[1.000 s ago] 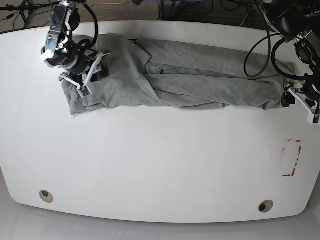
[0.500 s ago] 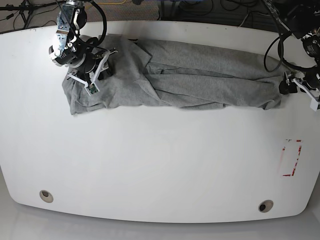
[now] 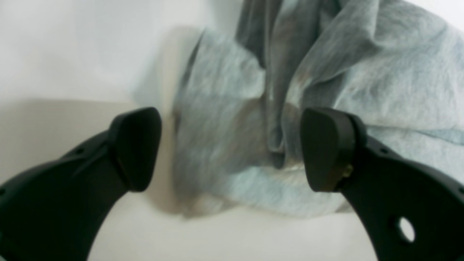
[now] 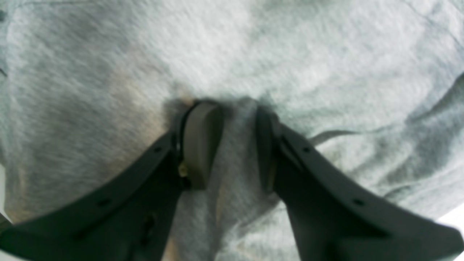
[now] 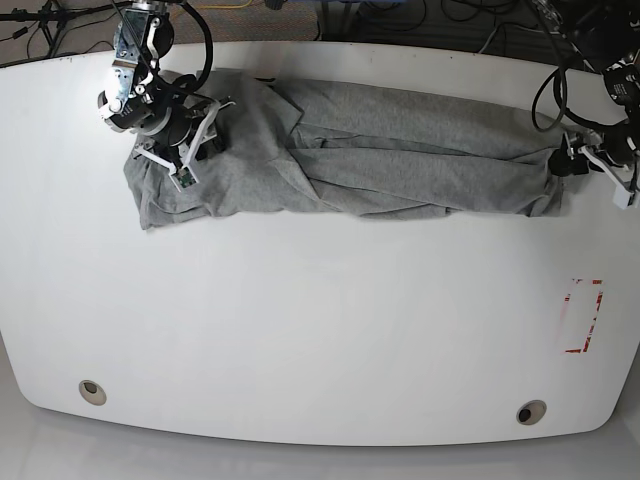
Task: Fold the T-shirt properly
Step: 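Reposition the left gripper and grasp the shirt's folded end beside it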
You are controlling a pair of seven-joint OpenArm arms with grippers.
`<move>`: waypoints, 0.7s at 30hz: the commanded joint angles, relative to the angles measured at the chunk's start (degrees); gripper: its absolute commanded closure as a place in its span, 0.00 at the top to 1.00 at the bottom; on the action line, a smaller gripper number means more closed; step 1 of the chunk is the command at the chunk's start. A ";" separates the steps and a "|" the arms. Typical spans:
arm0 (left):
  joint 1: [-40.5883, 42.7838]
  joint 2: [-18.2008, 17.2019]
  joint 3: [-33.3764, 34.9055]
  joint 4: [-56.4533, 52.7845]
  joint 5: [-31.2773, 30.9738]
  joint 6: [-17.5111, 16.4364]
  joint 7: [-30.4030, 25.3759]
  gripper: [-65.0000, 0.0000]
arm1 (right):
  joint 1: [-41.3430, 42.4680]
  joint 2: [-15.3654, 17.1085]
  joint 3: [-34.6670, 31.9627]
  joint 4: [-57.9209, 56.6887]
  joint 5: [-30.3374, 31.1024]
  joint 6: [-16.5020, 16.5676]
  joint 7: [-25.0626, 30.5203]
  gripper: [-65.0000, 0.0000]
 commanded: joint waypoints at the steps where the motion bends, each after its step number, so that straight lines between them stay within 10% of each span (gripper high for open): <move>1: -0.32 -0.04 1.85 0.43 -1.33 0.07 0.82 0.88 | 0.35 0.29 0.02 0.97 0.72 0.01 0.92 0.30; 6: -0.24 0.14 3.17 0.43 -1.33 0.07 0.82 0.76 | 0.44 0.29 0.02 0.97 0.72 0.01 0.92 0.30; 14: -0.41 0.14 4.40 0.17 -1.24 0.07 0.65 0.08 | 0.44 0.29 0.11 0.97 0.72 0.01 0.92 0.30; 21: -0.32 0.14 4.23 2.54 -1.24 0.07 0.65 0.04 | 0.52 0.29 0.11 0.88 0.72 0.01 0.92 0.30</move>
